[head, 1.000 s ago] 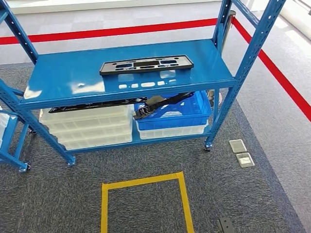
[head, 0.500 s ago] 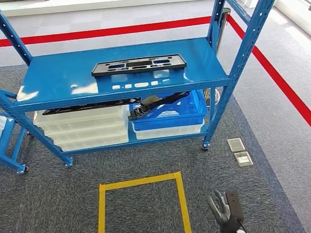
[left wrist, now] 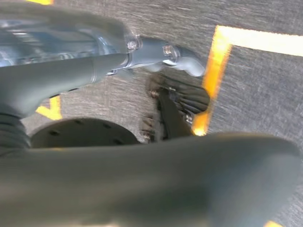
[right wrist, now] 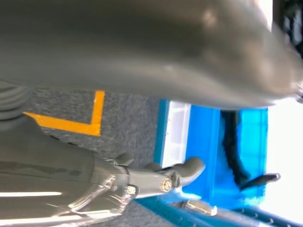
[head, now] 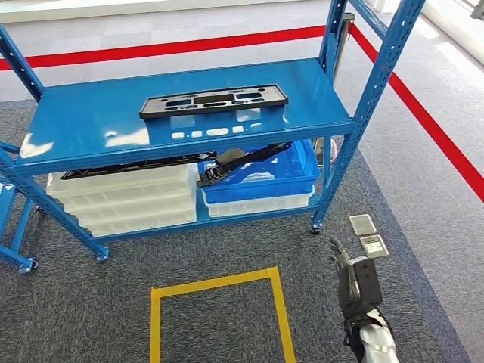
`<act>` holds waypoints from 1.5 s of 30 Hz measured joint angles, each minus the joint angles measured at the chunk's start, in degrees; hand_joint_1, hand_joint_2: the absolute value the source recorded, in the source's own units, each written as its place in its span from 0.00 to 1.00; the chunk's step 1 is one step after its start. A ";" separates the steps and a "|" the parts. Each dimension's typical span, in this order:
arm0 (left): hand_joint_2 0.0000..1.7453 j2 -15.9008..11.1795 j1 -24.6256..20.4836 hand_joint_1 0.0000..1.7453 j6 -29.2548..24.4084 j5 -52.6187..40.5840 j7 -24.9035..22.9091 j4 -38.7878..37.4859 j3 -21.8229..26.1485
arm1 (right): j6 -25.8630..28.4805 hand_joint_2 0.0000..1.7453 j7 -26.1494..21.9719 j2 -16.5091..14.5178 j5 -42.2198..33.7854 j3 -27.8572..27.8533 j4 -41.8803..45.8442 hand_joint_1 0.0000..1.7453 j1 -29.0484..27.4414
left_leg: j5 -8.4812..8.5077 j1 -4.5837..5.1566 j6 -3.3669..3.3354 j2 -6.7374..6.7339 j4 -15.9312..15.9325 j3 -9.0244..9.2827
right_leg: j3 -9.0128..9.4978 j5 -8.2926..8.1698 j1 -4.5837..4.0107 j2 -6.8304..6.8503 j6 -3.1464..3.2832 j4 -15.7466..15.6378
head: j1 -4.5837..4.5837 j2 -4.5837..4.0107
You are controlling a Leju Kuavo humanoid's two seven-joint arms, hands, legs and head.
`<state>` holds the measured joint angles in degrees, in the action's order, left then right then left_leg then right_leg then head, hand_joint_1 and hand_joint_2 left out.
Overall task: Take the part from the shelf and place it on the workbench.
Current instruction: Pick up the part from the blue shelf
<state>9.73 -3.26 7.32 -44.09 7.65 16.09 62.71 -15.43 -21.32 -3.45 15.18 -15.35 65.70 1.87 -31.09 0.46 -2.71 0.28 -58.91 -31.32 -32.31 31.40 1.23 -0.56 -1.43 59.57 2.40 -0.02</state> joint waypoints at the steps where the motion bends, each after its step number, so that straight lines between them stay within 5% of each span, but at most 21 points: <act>1: 0.00 0.09 -0.12 0.00 0.14 -0.15 0.03 -0.02 0.69 | -0.07 0.00 -0.10 0.22 -0.40 1.01 1.75 0.00 0.04 | 0.18 -0.15 -0.01 -0.12 0.47 0.12 | -0.16 0.41 -0.02 0.04 -0.25 0.38 | -0.01 0.00; 3: 0.00 0.34 -0.39 0.00 0.51 -0.30 0.06 -0.10 1.99 | -0.24 0.00 -0.38 0.77 -1.23 2.85 5.03 0.00 0.19 | 0.56 -0.46 -0.01 -0.37 1.18 0.31 | -1.66 3.02 -0.05 0.16 -0.64 4.06 | -0.03 0.00; 5: 0.00 0.65 -0.54 0.00 0.89 -0.39 0.06 -0.33 3.34 | -0.43 0.00 -0.64 1.34 -2.07 4.72 8.26 0.00 0.16 | 0.61 -0.39 -0.08 -0.49 1.20 0.28 | -4.82 6.53 -0.09 0.21 -0.94 11.28 | -0.04 0.00; 7: 0.00 0.93 -0.64 0.00 1.21 -0.50 0.05 -0.64 4.69 | -0.61 0.00 -0.91 1.91 -2.96 6.70 11.59 0.00 0.05 | 0.60 -0.35 -0.08 -0.65 1.16 0.32 | -6.35 7.03 -0.10 0.26 -1.15 14.95 | -0.04 0.00; 10: 0.00 1.33 -1.07 0.00 1.74 -1.02 0.05 -0.95 6.64 | -0.80 0.00 -1.54 2.84 -4.29 9.77 17.09 0.00 0.23 | 0.46 -0.31 0.12 -0.73 1.03 0.52 | -1.89 1.60 -0.10 0.48 -1.07 5.82 | -0.05 0.00; 12: 0.00 1.58 -1.42 0.00 2.12 -1.30 0.07 -1.16 7.89 | -0.86 0.00 -1.95 3.43 -5.13 11.86 20.75 0.00 0.41 | 0.32 -0.10 0.52 -0.71 0.73 0.34 | 0.55 -0.20 -0.24 0.56 -0.57 0.15 | -0.04 0.00; 17: 0.00 2.00 -1.75 0.00 2.79 -1.39 0.07 -1.35 9.74 | -0.91 0.00 -2.67 4.32 -6.58 15.04 27.19 0.00 0.27 | -1.07 -0.31 1.79 -0.67 -0.94 -0.47 | 0.81 -0.40 -0.18 0.54 1.03 -1.06 | 0.01 0.00; 20: 0.00 2.15 -1.93 0.00 3.43 -1.46 0.08 -1.56 11.37 | -1.03 0.00 -3.19 5.05 -7.81 17.90 31.57 0.00 0.32 | -6.27 -0.76 2.71 -0.65 -10.98 -4.96 | 0.76 -0.46 -0.03 0.60 1.48 -1.09 | 0.04 0.00; 22: 0.00 2.21 -1.96 0.00 3.94 -1.52 0.09 -1.80 12.37 | -1.21 0.00 -3.63 5.60 -8.72 19.69 33.96 0.00 0.12 | -7.32 -0.97 2.97 -0.65 -15.88 -7.42 | 0.79 -0.43 -0.04 0.59 1.48 -1.07 | 0.04 0.01; 23: 0.00 2.26 -1.97 0.00 4.17 -1.61 0.09 -1.89 12.82 | -1.30 0.00 -3.88 5.87 -9.19 20.47 35.08 0.00 0.08 | -6.14 -1.02 2.99 -0.65 -15.07 -7.17 | 0.85 -0.39 -0.03 0.54 1.45 -1.07 | 0.04 0.01; 25: 0.00 2.31 -2.05 0.00 4.55 -1.94 0.11 -1.96 13.54 | -1.40 0.00 -4.33 6.27 -9.97 21.74 37.06 0.00 0.08 | -1.84 -1.05 2.70 -0.62 -7.83 -4.02 | 1.11 -0.22 -0.02 0.39 1.25 -1.08 | 0.04 0.00; 27: 0.00 2.34 -2.26 0.00 4.76 -2.22 0.14 -2.06 14.02 | -1.41 0.00 -4.64 6.58 -10.37 22.59 38.47 0.00 0.10 | 0.57 -0.86 2.23 -0.56 -1.36 -1.15 | 1.17 -0.02 -0.16 0.29 0.81 -1.03 | 0.03 0.00; 32: 0.00 2.53 -2.52 0.00 4.81 -2.36 0.21 -2.30 14.57 | -1.43 0.00 -4.78 7.40 -10.73 23.74 40.66 0.00 -0.04 | 0.66 -0.64 0.97 -0.60 0.75 -0.32 | 0.82 0.91 -0.03 0.36 -0.71 -0.14 | -0.05 0.00; 36: 0.00 2.72 -2.61 0.00 4.85 -2.45 0.24 -2.32 14.93 | -1.43 0.00 -4.80 8.08 -10.84 23.97 41.25 0.00 -0.60 | 0.59 -0.72 0.07 -0.75 1.02 -0.07 | -5.48 6.87 -0.05 0.39 -1.17 12.58 | -0.09 0.00; 37: 0.00 2.73 -2.59 0.00 4.85 -2.49 0.24 -2.32 14.96 | -1.43 0.00 -4.80 8.21 -10.87 24.01 41.31 0.00 -0.82 | 0.50 -0.69 0.00 -0.76 1.01 0.01 | -6.81 7.10 -0.05 0.39 -1.23 14.82 | -0.09 0.00; 39: 0.00 2.75 -2.56 0.00 4.85 -2.55 0.24 -2.32 14.98 | -1.43 0.00 -4.80 8.40 -10.90 24.06 41.41 0.00 -1.02 | 0.16 -0.69 0.04 -0.73 0.98 0.44 | -6.14 4.02 -0.04 0.43 -1.25 12.26 | -0.09 0.00; 41: 0.00 2.82 -2.58 0.00 4.85 -2.60 0.25 -2.33 14.99 | -1.43 0.00 -4.82 8.57 -10.93 24.13 41.59 0.00 -1.03 | -0.44 -0.57 0.48 -0.70 0.90 1.11 | -2.70 -0.16 -0.10 0.56 -1.05 4.33 | -0.09 0.00; 43: 0.00 2.87 -2.63 0.00 4.85 -2.77 0.29 -2.34 14.99 | -1.43 0.00 -4.86 8.68 -10.96 24.20 41.84 0.00 -1.07 | -0.93 -0.35 1.05 -0.70 0.75 1.39 | -0.77 -1.31 -0.23 0.56 -0.52 -0.03 | -0.07 0.00; 45: 0.00 2.89 -2.71 0.00 4.85 -3.05 0.34 -2.34 14.99 | -1.43 0.00 -4.93 8.73 -10.98 24.23 42.09 0.00 -1.21 | -1.12 -0.33 1.40 -0.72 0.77 1.44 | -0.66 -0.92 -0.33 0.40 0.14 -0.37 | -0.05 0.00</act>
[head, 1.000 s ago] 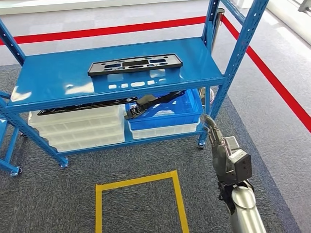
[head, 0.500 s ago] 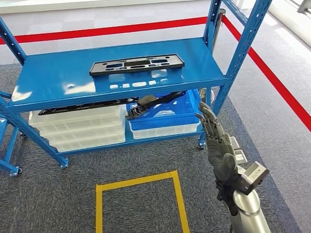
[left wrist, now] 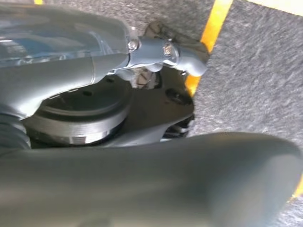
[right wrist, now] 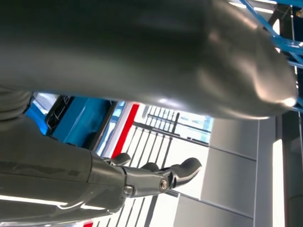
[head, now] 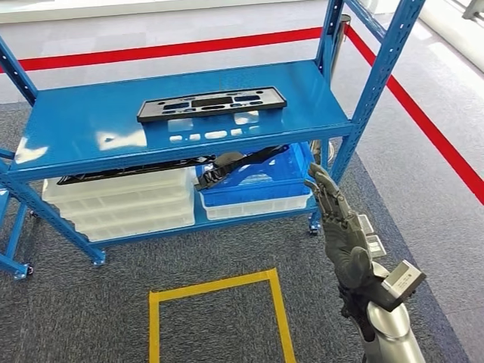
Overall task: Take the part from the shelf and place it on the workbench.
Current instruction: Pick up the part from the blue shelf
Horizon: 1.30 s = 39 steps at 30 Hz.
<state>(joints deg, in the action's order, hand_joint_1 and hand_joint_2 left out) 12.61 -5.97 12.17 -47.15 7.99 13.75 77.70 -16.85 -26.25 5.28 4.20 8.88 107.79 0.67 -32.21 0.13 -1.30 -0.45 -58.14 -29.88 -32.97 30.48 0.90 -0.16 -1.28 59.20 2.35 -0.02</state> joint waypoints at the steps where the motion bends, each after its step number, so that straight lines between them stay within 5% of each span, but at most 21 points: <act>1: 0.00 0.01 -0.04 0.00 0.00 -0.09 0.03 0.00 0.00 | 0.00 0.00 -0.05 0.02 0.00 0.01 0.14 0.00 -0.06 | -0.20 -0.05 0.21 0.00 -0.09 0.04 | 0.03 0.04 0.06 -0.02 0.30 -0.06 | 0.00 0.00; 3: 0.00 0.00 -0.12 0.00 0.00 -0.13 0.12 0.00 0.00 | 0.00 0.00 -0.13 0.05 0.00 0.02 0.49 0.00 -0.10 | -1.79 -0.19 0.83 0.02 -2.53 -1.00 | 0.22 0.17 0.33 0.08 0.94 -0.17 | 0.03 0.01; 6: 0.00 0.00 -0.03 0.00 0.00 -0.14 0.22 0.00 0.00 | 0.00 0.00 -0.19 0.05 0.00 0.06 0.69 0.00 -0.23 | -6.50 -0.48 1.50 0.03 -13.71 -6.88 | 0.54 0.55 0.43 0.24 1.48 -0.18 | 0.04 0.00; 8: 0.00 0.00 0.11 0.00 0.00 -0.14 0.22 0.00 0.00 | 0.00 0.00 -0.20 0.05 0.00 0.06 0.69 0.00 -0.46 | -6.11 -0.56 1.58 0.03 -17.12 -9.36 | 0.99 0.91 0.43 0.16 1.50 -0.18 | 0.03 0.00; 12: 0.00 0.00 0.08 0.00 0.00 -0.14 0.25 0.00 0.00 | 0.00 0.00 -0.26 0.07 -0.01 0.06 0.73 0.00 -0.60 | 2.16 -0.36 0.67 0.15 -4.69 -4.75 | 2.62 2.02 0.37 -0.09 0.95 -0.21 | 0.03 0.00; 18: 0.00 0.01 0.18 0.00 -0.10 -0.13 0.31 0.00 0.02 | -0.05 0.00 -0.40 0.28 -0.05 0.13 0.96 0.00 -0.65 | 2.37 -0.31 -0.74 0.18 -0.61 -3.03 | 2.25 3.53 0.37 0.03 -0.65 0.99 | 0.01 0.00; 21: 0.00 0.02 0.07 0.00 -0.05 -0.16 0.38 -0.07 0.02 | -0.10 0.00 -0.52 0.56 -0.11 0.20 1.10 0.00 -0.84 | 2.14 -0.41 -1.33 0.05 -0.31 -2.51 | -2.82 7.93 0.31 0.04 -0.95 10.77 | -0.01 0.00; 23: 0.00 0.02 0.10 0.00 -0.02 -0.17 0.39 -0.11 0.02 | -0.13 0.00 -0.56 0.69 -0.16 0.24 1.09 0.00 -1.13 | 1.82 -0.38 -1.47 0.02 -0.32 -2.15 | -5.67 8.33 0.33 0.05 -1.10 15.19 | -0.01 0.00; 24: 0.00 0.03 0.12 0.00 -0.01 -0.17 0.40 -0.11 0.02 | -0.13 0.00 -0.60 0.76 -0.17 0.25 1.09 0.00 -1.20 | 1.60 -0.40 -1.42 0.04 -0.33 -1.85 | -5.55 6.77 0.35 0.06 -1.15 14.15 | -0.01 0.00; 26: 0.00 0.07 0.14 0.00 0.01 -0.17 0.41 -0.12 0.02 | -0.13 0.00 -0.67 0.87 -0.18 0.27 1.10 0.00 -1.24 | 0.98 -0.42 -1.01 0.08 -0.36 -1.08 | -2.81 2.27 0.39 0.18 -1.08 7.24 | -0.01 0.01; 28: 0.00 0.09 0.08 0.00 0.02 -0.17 0.43 -0.13 0.02 | -0.13 0.00 -0.72 0.92 -0.19 0.29 1.12 0.00 -1.28 | 0.37 -0.20 -0.34 0.10 -0.57 -0.67 | -0.45 0.13 0.29 0.24 -0.72 1.50 | -0.01 0.01; 33: 0.00 0.09 -0.11 0.00 0.04 -0.20 0.46 -0.13 0.02 | -0.13 0.00 -0.84 0.97 -0.24 0.30 1.29 0.00 -1.52 | -0.94 -0.25 0.96 0.08 -1.76 -0.85 | 0.25 0.66 0.33 0.08 0.96 0.29 | 0.04 0.00; 37: 0.00 0.09 -0.02 0.00 0.07 -0.34 0.48 -0.13 0.02 | -0.18 0.00 -0.85 0.97 -0.27 0.32 1.33 0.00 -1.63 | -6.06 -0.51 1.78 0.09 -14.98 -8.10 | 1.03 1.38 0.41 0.23 1.74 0.22 | 0.08 0.00; 39: 0.00 0.09 0.13 0.00 0.07 -0.35 0.48 -0.13 0.02 | -0.26 0.00 -0.85 0.97 -0.31 0.32 1.33 0.00 -1.72 | -4.52 -0.48 1.67 0.09 -16.56 -9.96 | 1.77 1.95 0.32 0.11 1.76 0.22 | 0.08 0.00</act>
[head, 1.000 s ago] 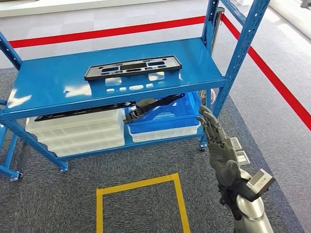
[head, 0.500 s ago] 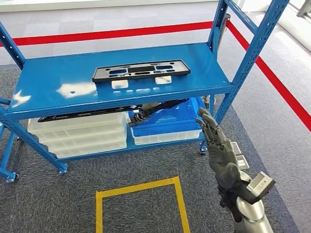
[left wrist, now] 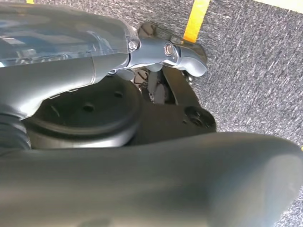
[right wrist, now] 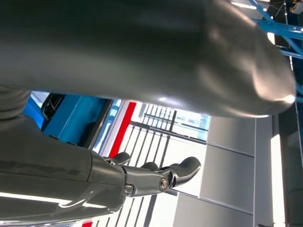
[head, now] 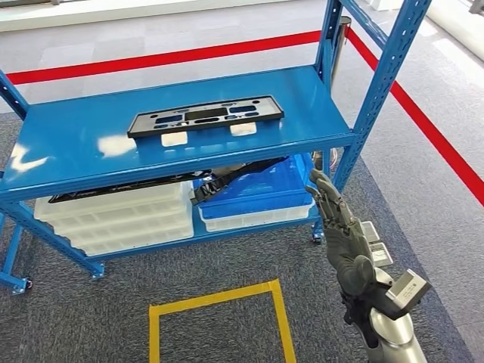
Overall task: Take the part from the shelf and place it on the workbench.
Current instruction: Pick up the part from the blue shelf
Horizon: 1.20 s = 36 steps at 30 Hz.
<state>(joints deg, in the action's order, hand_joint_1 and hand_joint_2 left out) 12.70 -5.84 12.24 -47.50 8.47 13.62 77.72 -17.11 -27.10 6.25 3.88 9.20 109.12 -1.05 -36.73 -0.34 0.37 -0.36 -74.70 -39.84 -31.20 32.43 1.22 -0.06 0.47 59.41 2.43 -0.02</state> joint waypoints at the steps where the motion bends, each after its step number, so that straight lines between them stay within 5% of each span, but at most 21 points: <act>1: 0.00 0.00 0.02 0.00 0.00 0.00 0.00 0.00 0.00 | -0.04 0.00 0.00 0.00 -0.03 0.00 0.01 0.00 -0.01 | 2.37 0.07 -0.26 0.01 2.58 0.69 | 0.53 0.34 -0.06 -0.07 -0.04 0.00 | 0.00 0.00; 3: 0.00 -0.06 0.04 0.00 0.00 -0.01 -0.01 0.00 -0.01 | -0.06 0.00 -0.02 0.00 -0.08 0.01 0.09 0.00 0.04 | 6.92 0.47 -1.27 0.13 9.82 3.27 | 1.45 1.05 -0.13 -0.14 -0.24 -0.05 | -0.01 0.00; 4: 0.00 -0.10 0.00 0.00 0.01 -0.01 -0.01 0.00 -0.01 | -0.06 0.00 -0.03 0.00 -0.11 0.01 0.13 0.00 0.05 | 7.90 0.77 -1.80 0.21 12.48 4.30 | 1.64 1.31 -0.08 -0.17 -0.45 -0.08 | -0.01 0.00; 9: 0.00 -0.19 0.02 0.00 -0.04 -0.02 -0.02 -0.01 -0.02 | -0.11 0.00 -0.05 0.03 -0.31 0.04 0.44 0.00 0.08 | 7.31 0.99 -2.93 0.29 15.56 5.92 | 1.81 2.38 0.15 -0.10 -1.93 0.19 | -0.03 0.00; 11: 0.00 -0.17 -0.01 0.00 -0.04 -0.03 -0.02 -0.04 -0.02 | -0.13 0.00 -0.07 0.09 -0.35 0.07 0.55 0.00 0.08 | 7.14 0.58 -3.25 0.21 16.32 6.92 | -0.42 4.61 0.10 -0.07 -2.28 5.00 | -0.06 0.00; 14: 0.00 -0.15 0.04 0.00 -0.09 -0.03 -0.05 -0.15 -0.02 | -0.14 0.00 -0.07 0.20 -0.37 0.11 0.54 0.00 -0.18 | 6.14 0.45 -3.46 0.19 16.39 8.15 | -6.59 6.93 0.16 -0.06 -2.78 14.54 | -0.07 0.00; 16: 0.00 -0.13 0.13 0.00 -0.14 -0.02 -0.14 -0.18 -0.02 | -0.15 0.00 -0.07 0.28 -0.37 0.13 0.53 0.00 -0.27 | 5.21 0.32 -3.15 0.25 16.37 9.35 | -7.10 3.38 0.19 -0.02 -3.05 12.60 | -0.07 0.00; 18: 0.00 -0.10 0.14 0.00 -0.17 -0.02 -0.21 -0.22 -0.02 | -0.15 0.00 -0.07 0.34 -0.37 0.18 0.49 0.00 -0.28 | 4.11 0.27 -2.49 0.31 16.29 10.66 | -4.87 -1.41 0.15 0.12 -3.17 5.67 | -0.07 0.01; 19: 0.00 -0.10 0.09 0.00 -0.20 -0.02 -0.22 -0.24 -0.02 | -0.14 0.00 -0.07 0.36 -0.37 0.21 0.46 0.00 -0.28 | 3.66 0.32 -2.15 0.33 16.18 11.04 | -3.84 -2.47 0.10 0.16 -2.98 3.04 | -0.08 0.01; 23: 0.00 -0.11 -0.18 0.00 -0.27 -0.02 -0.25 -0.24 -0.02 | -0.11 0.00 -0.09 0.37 -0.39 0.26 0.56 0.00 -0.58 | 2.81 0.42 -1.34 0.34 16.24 11.45 | -2.92 -1.74 -0.08 -0.04 -1.43 1.12 | -0.10 0.00; 26: 0.00 -0.11 -0.27 0.00 -0.28 -0.02 -0.25 -0.24 -0.02 | -0.09 0.00 -0.09 0.37 -0.41 0.30 0.84 0.00 -0.62 | 0.22 0.20 -0.51 0.35 11.18 9.20 | -2.19 -1.09 0.16 0.11 -0.40 0.97 | 0.03 0.01; 29: 0.00 -0.11 -0.08 0.00 -0.28 -0.02 -0.25 -0.24 -0.02 | -0.09 0.00 -0.09 0.37 -0.40 0.38 0.86 0.00 -0.74 | -2.74 0.05 -0.17 0.35 0.25 2.32 | -1.32 -0.19 0.06 0.11 -0.03 0.98 | 0.07 0.00; 31: 0.00 -0.11 0.06 0.00 -0.27 -0.01 -0.25 -0.24 -0.02 | -0.09 0.00 -0.09 0.37 -0.39 0.44 0.86 0.00 -0.80 | 0.22 0.13 -0.49 0.35 0.61 0.93 | -0.24 0.56 -0.07 -0.05 -0.02 0.98 | 0.07 0.00; 34: 0.00 -0.17 0.11 0.00 -0.22 -0.01 -0.22 -0.24 -0.03 | -0.09 0.00 -0.08 0.37 -0.39 0.50 0.82 0.00 -0.75 | 7.35 0.76 -2.01 0.42 9.81 3.42 | 1.55 1.81 -0.20 -0.18 -0.29 0.80 | 0.04 0.00; 36: 0.00 -0.24 0.07 0.00 -0.17 -0.01 -0.19 -0.24 -0.03 | -0.09 0.00 -0.07 0.37 -0.39 0.52 0.80 0.00 -0.74 | 7.60 1.27 -2.85 0.44 12.26 4.33 | 1.76 2.24 -0.07 -0.20 -0.81 0.62 | 0.04 0.00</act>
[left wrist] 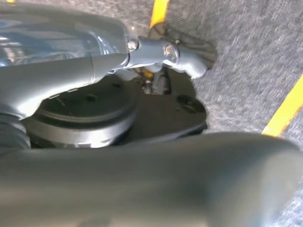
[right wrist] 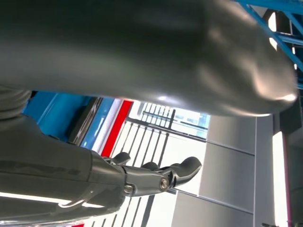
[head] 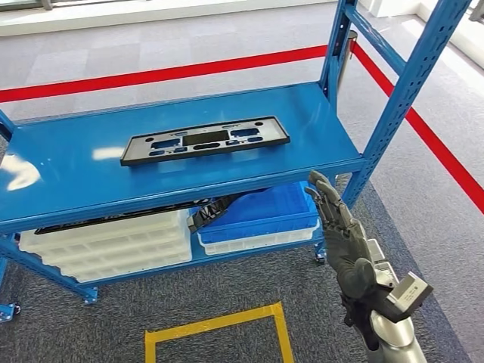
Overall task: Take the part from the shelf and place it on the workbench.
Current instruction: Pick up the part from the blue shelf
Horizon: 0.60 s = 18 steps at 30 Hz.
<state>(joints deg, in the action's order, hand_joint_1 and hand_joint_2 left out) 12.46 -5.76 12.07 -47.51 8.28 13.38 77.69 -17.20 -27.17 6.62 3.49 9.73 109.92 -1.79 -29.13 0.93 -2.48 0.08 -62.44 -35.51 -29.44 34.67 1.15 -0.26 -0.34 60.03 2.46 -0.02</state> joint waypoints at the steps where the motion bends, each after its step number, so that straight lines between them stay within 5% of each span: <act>1: 0.00 -0.01 -0.04 0.00 0.02 0.02 0.02 0.00 0.00 | 0.00 0.00 0.00 0.00 0.00 0.01 0.02 0.00 0.00 | -0.35 0.15 -0.22 0.00 0.61 0.25 | -0.03 0.11 0.05 0.01 -0.33 -0.14 | 0.01 0.00; 5: 0.00 0.03 -0.04 0.00 0.02 0.11 0.08 -0.02 0.01 | 0.34 0.00 0.19 0.07 0.32 0.00 0.33 0.00 0.19 | -1.05 -0.64 -0.54 -0.10 3.18 2.30 | -1.22 2.05 -0.01 0.20 -1.34 3.22 | -0.06 0.00; 7: 0.00 0.06 -0.05 0.00 0.02 0.20 0.11 -0.03 0.01 | 0.79 0.00 0.66 0.21 0.72 -0.01 0.36 0.00 0.18 | -1.57 -0.70 -0.71 -0.11 3.40 3.11 | -5.37 4.42 0.03 0.19 -1.70 10.05 | -0.10 0.00; 9: 0.00 0.07 0.03 0.00 0.02 0.25 0.14 -0.04 0.01 | 1.14 0.00 1.11 0.41 0.90 -0.04 0.35 0.00 0.00 | -2.36 -0.76 -0.59 -0.10 3.39 4.00 | -8.97 4.40 0.11 0.21 -2.08 14.49 | -0.10 0.00; 10: 0.00 0.07 0.09 0.00 0.02 0.25 0.15 -0.04 0.02 | 1.21 0.00 1.24 0.51 0.91 -0.06 0.35 0.00 -0.04 | -2.85 -0.82 -0.40 -0.08 3.38 4.63 | -9.39 2.62 0.13 0.22 -2.25 13.77 | -0.10 0.00; 13: 0.00 0.07 0.14 0.00 0.02 0.25 0.20 -0.04 0.03 | 1.24 0.00 1.30 0.78 0.90 -0.10 0.27 0.00 -0.05 | -4.50 -0.93 0.47 -0.01 3.28 6.60 | -6.69 -4.24 0.14 0.36 -2.44 4.77 | -0.11 0.01; 18: 0.00 0.05 -0.22 0.00 0.03 0.25 0.30 -0.04 0.05 | 1.22 0.00 1.36 1.10 0.88 -0.22 0.37 0.00 -0.06 | -5.62 -0.70 1.57 -0.09 3.22 6.97 | -5.32 -3.74 0.02 0.21 -0.51 1.32 | -0.11 0.01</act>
<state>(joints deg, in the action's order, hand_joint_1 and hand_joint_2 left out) 12.51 -5.98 12.09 -47.25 8.57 13.33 77.75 -15.98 -25.82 7.72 4.37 9.51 110.29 -1.85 -34.75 0.23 -0.91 0.00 -59.22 -28.55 -34.76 30.93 1.18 -0.05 -0.86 61.35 2.35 -0.02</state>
